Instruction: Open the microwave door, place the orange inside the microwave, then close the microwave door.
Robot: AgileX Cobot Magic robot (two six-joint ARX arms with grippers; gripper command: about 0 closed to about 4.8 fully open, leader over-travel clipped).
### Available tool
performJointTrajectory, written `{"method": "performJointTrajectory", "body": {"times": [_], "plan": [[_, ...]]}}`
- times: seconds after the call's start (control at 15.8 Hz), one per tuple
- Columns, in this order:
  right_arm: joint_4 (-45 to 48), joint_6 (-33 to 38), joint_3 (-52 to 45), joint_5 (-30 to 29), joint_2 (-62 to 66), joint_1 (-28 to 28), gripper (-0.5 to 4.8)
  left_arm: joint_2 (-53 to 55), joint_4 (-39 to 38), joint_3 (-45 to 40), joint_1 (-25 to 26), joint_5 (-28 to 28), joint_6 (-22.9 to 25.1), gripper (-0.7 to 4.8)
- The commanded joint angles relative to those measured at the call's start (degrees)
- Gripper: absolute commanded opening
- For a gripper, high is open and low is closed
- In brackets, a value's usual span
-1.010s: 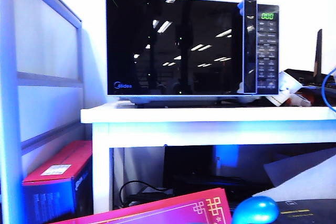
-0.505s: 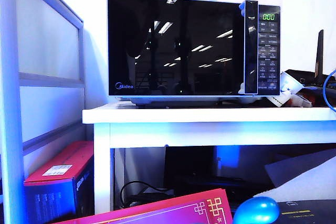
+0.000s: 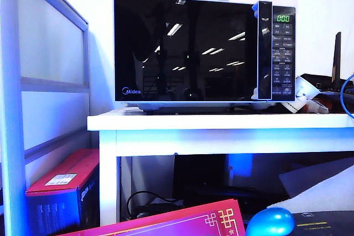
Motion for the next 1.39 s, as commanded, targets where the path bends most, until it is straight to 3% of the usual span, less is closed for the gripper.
{"method": "performJointTrajectory", "body": {"times": [0.06,0.13,0.32,0.57,0.76,0.95,1.14,1.39], "plan": [[14.23,4.28,-19.65,-2.84,-11.08,-0.02,0.00,-2.01,-2.14,-3.32,0.11,2.23,-1.42,-0.03],[24.22,4.94,-32.30,-2.91,-18.16,-0.02,0.00,-3.34,-2.01,-7.78,0.11,2.99,-2.10,-0.03],[36.81,4.96,-52.00,-2.89,-28.65,-0.09,0.00,-4.11,0.96,-18.43,0.11,9.14,-2.69,-0.03],[38.21,5.01,-73.16,-2.91,-36.94,-0.09,0.00,-4.68,18.34,-39.91,0.11,18.34,-2.47,-0.03],[41.77,8.83,-83.08,-2.38,-40.79,-0.04,0.00,-4.68,37.46,-60.24,0.11,23.39,-2.71,-0.03],[45.51,14.84,-90.79,0.13,-44.50,-0.07,0.00,-4.68,57.86,-82.03,0.13,23.52,-3.80,-0.03],[45.46,15.78,-95.82,0.74,-46.21,-0.09,0.00,-4.68,75.14,-100.08,0.13,21.81,-3.98,-0.03],[44.98,15.85,-101.68,0.74,-46.64,-0.02,0.00,-4.66,87.78,-112.72,0.15,19.17,-3.93,-0.03]]}}
